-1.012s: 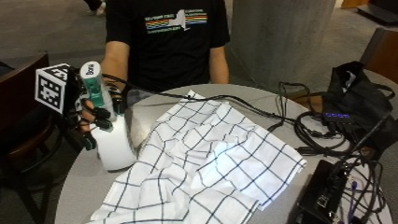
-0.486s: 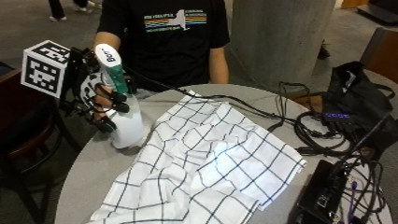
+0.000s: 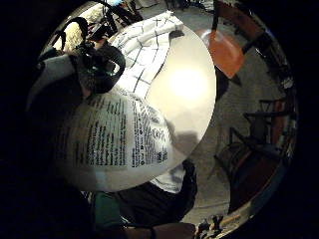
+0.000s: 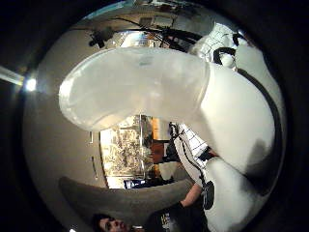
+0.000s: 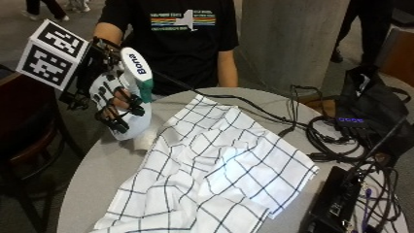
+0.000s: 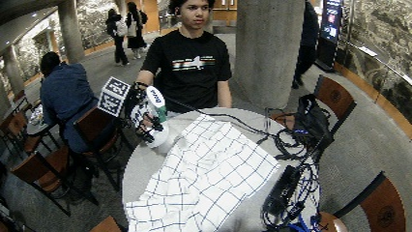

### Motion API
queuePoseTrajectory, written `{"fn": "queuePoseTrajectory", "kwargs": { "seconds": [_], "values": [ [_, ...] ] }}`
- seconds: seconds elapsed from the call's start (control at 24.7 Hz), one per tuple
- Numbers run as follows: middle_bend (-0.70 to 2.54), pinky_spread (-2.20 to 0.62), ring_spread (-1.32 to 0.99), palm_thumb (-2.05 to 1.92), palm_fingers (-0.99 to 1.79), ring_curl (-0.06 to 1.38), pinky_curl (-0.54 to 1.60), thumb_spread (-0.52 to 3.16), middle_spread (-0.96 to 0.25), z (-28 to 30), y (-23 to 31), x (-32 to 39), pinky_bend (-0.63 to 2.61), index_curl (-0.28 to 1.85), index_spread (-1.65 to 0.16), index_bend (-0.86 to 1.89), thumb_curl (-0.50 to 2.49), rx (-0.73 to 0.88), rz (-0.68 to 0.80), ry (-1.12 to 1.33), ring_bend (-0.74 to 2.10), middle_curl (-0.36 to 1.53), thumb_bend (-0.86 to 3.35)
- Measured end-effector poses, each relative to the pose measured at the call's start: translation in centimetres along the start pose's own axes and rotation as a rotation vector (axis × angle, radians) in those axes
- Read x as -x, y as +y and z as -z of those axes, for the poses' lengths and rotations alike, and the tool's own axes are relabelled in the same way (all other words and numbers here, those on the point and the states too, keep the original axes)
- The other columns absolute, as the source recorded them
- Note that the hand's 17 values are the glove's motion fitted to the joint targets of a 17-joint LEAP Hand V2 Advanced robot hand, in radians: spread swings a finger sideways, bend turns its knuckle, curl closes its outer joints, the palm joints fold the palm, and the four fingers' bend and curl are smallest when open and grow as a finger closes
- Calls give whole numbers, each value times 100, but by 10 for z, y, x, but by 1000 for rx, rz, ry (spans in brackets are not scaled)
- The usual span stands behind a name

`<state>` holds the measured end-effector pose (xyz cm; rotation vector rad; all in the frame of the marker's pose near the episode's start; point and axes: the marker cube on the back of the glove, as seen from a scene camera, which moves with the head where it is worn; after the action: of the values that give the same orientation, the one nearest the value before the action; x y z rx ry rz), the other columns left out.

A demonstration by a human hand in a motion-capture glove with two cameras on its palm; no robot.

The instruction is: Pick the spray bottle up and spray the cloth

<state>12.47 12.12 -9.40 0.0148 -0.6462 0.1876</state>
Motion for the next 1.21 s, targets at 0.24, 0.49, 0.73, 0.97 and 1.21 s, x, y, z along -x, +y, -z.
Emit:
{"fn": "queuePoseTrajectory", "kwargs": {
  "seconds": [0.24,0.49,0.73,0.97,1.21],
  "values": [
    [24,27,4,103,113,35,30,36,-9,-4,-3,2,19,53,-20,30,70,48,-40,80,20,45,-4],
    [23,26,4,102,114,36,31,35,-9,-8,-3,0,19,54,-20,29,72,64,-55,102,21,45,-3],
    [23,26,4,102,114,36,31,34,-9,-13,-1,-5,18,55,-20,28,73,86,-68,132,21,46,-3],
    [22,26,4,101,114,37,32,34,-9,-11,-1,-3,18,55,-20,28,73,95,-76,173,21,46,-3],
    [22,24,3,100,115,37,32,34,-9,-11,2,-6,18,56,-20,28,74,100,-87,213,22,46,-3]
  ]
}}
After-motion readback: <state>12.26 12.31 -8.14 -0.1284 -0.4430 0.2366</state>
